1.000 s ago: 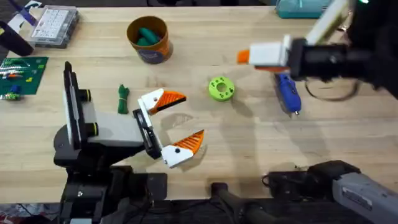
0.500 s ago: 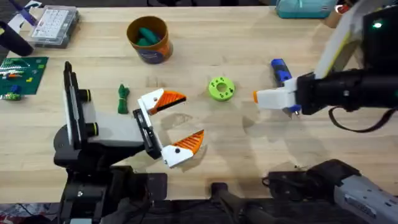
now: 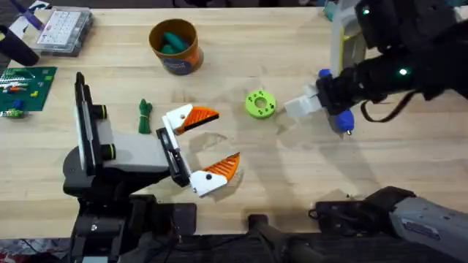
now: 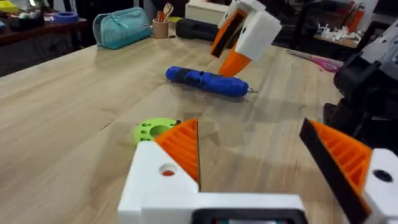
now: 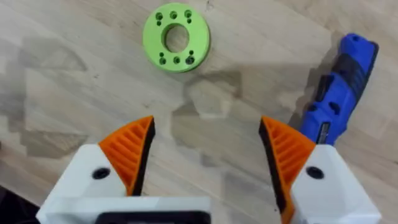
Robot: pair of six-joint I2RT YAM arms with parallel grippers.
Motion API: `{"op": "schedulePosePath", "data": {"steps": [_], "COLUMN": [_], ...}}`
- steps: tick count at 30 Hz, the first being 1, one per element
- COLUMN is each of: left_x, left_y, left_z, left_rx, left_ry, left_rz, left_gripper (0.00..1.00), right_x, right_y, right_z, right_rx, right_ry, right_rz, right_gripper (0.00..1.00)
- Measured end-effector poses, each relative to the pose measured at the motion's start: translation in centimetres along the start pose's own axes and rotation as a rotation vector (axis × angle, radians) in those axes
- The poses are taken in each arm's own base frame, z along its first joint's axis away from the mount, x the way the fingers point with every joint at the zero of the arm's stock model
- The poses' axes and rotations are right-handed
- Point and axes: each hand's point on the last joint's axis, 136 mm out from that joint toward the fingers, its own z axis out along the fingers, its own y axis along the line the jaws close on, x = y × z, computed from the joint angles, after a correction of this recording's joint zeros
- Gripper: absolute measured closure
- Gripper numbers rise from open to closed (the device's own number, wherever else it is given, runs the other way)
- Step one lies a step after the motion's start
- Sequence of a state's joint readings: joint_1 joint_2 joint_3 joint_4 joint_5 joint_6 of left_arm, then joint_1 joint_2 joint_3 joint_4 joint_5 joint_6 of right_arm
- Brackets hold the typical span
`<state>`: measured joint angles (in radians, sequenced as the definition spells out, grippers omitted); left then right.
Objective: Pick up the gripper from the table and insert it into the empty holder that is missing its gripper. Then pick up a screw, insert it into the mounting hole, and use the screwdriver to tighten it. Finally, clean up the table by picking up the vegetable and placing it into the bucket.
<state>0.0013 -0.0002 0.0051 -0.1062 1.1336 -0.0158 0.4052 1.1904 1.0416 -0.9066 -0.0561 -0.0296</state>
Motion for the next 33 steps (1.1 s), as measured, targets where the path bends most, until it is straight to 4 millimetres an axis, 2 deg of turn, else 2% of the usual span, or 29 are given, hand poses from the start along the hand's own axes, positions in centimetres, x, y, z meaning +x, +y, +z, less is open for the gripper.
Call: {"op": "schedulePosePath", "data": {"steps": [10, 24, 33], "left_x": [0.0, 0.1, 0.1], "left_y": [0.0, -0.4, -0.4], "left_z": [0.0, 0.0, 0.0], "left_rx": [0.0, 0.024, 0.026], "left_ry": [0.0, 0.002, 0.002], "left_rz": [0.0, -0.004, -0.003], "left_gripper": [0.011, 0.011, 0.011], "right_x": [-0.2, -1.2, -0.8], "right_y": [-0.4, -0.5, -0.7], "right_z": [0.4, 0.5, 2.2], "right_rx": [0.017, 0.028, 0.023], "right_ry": [0.013, -0.026, 0.037], "right_rz": [-0.105, -0.131, -0.126], "right_gripper": [0.004, 0.004, 0.004]}}
